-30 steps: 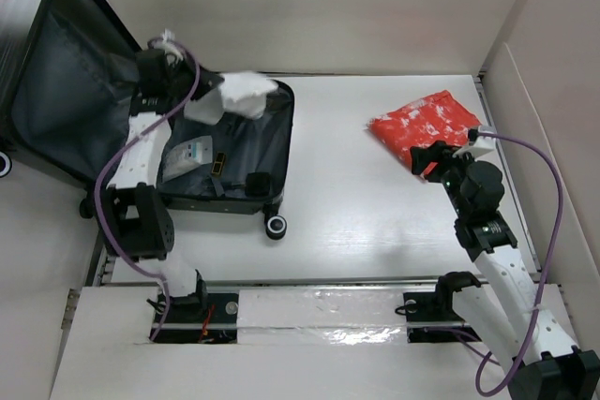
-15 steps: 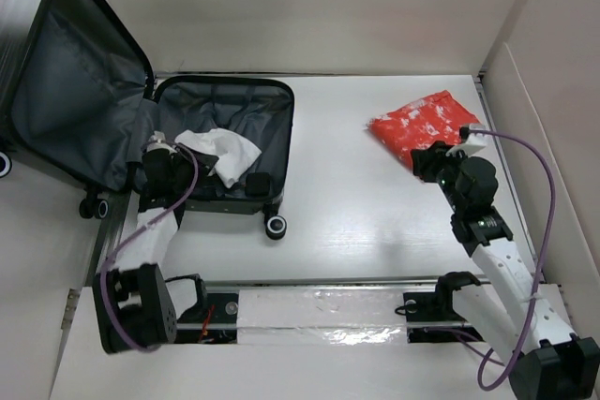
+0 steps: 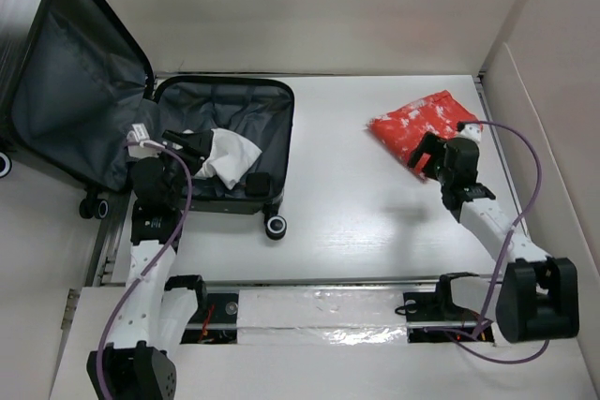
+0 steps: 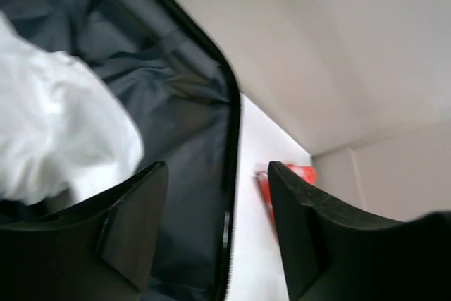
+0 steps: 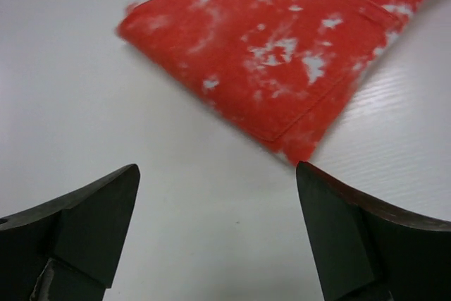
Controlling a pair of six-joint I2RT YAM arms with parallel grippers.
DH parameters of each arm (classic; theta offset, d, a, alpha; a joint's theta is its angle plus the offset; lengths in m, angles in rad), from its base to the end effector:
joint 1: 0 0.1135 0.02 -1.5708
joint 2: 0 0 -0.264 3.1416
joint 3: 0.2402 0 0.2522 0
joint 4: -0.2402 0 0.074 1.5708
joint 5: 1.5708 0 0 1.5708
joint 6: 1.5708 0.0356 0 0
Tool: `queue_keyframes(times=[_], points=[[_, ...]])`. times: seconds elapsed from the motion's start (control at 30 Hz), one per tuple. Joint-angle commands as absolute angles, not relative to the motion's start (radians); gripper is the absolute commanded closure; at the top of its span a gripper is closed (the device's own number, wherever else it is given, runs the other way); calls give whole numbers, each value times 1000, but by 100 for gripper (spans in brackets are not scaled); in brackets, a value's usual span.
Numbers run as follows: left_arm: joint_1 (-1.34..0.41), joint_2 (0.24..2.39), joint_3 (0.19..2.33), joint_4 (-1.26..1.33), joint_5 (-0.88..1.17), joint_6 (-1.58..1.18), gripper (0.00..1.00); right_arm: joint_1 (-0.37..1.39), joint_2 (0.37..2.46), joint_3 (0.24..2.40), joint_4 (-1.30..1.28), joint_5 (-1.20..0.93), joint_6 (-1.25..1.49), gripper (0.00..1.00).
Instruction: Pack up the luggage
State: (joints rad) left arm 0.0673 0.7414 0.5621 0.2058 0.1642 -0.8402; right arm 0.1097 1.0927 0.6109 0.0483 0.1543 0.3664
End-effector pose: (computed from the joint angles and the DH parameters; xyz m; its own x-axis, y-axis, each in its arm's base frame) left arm 0.1861 0.0067 0.3100 -0.0544 -0.7401 -0.6703 0.0842 0.6655 -0.7416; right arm 0.2416 0.0211 0.2417 -0.3789 0.3144 -0.8704 0.1780 0.9477 0.2649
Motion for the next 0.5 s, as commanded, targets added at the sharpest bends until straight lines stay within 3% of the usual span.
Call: queue_keyframes(times=[0.0, 0.1, 0.17, 0.27, 0.4, 0.47], points=[[32, 781, 615, 336, 231, -871, 46, -15, 1173, 672, 89, 201, 468, 1], [-142, 847, 662, 373, 157, -815, 65, -162, 1268, 663, 159, 143, 558, 1], [-377, 946, 749, 358, 3, -763, 66, -219, 1331, 672, 217, 105, 595, 1], [-585, 1117, 877, 345, -191, -666, 67, -259, 1501, 764, 213, 31, 627, 6], [-712, 1290, 953, 370, -190, -646, 67, -259, 1709, 946, 144, -75, 601, 25], [-768, 1362, 982, 371, -222, -615, 60, -259, 1785, 998, 150, -106, 598, 38]])
